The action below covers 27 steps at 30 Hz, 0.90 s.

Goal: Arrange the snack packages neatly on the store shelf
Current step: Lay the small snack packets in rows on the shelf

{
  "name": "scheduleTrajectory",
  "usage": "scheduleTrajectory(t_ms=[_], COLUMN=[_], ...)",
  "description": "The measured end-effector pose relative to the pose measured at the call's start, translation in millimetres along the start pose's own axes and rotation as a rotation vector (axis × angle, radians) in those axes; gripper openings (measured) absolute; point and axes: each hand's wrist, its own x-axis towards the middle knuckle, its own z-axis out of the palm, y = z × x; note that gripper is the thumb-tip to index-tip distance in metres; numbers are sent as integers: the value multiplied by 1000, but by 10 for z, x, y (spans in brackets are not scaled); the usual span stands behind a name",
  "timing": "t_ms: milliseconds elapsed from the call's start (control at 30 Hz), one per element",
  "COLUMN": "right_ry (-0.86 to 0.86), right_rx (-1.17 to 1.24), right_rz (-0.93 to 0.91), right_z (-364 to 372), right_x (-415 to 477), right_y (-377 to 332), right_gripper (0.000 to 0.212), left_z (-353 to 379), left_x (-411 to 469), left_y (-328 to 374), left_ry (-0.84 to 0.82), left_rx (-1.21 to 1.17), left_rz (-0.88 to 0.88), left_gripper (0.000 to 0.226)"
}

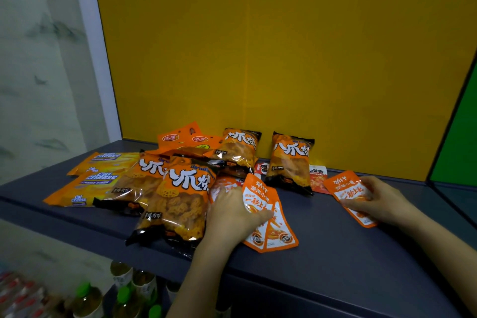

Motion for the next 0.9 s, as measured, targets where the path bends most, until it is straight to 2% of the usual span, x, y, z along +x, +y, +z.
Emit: scheduleTrajectory(t_ms=[67, 233, 300, 433, 633, 900], right_ry=[-1, 0, 0, 3, 0, 4], right_rx=[2, 4, 2, 10, 7, 9], right_rz=[0, 2, -1, -3, -1, 7], right_z=[-1, -5, -7, -10, -8, -1], right_x=[-2, -6, -11, -16, -27, -28], right_y=[3, 0, -6, -4, -16, -9], right_gripper=[79, 79, 78, 77, 78, 80], left_z=[-16, -28, 6, 71, 81, 92], left_x=[-42, -92, -103, -97, -106, -115], left_y=[25, 52, 45, 31, 103, 136], left_ry=[9, 57, 97, 122, 67, 47], left_rx=[-11, -30, 4, 172, 147, 14], left_rz=[23, 72, 91, 45, 15, -4], left_gripper=[37, 35, 39, 65, 59, 69])
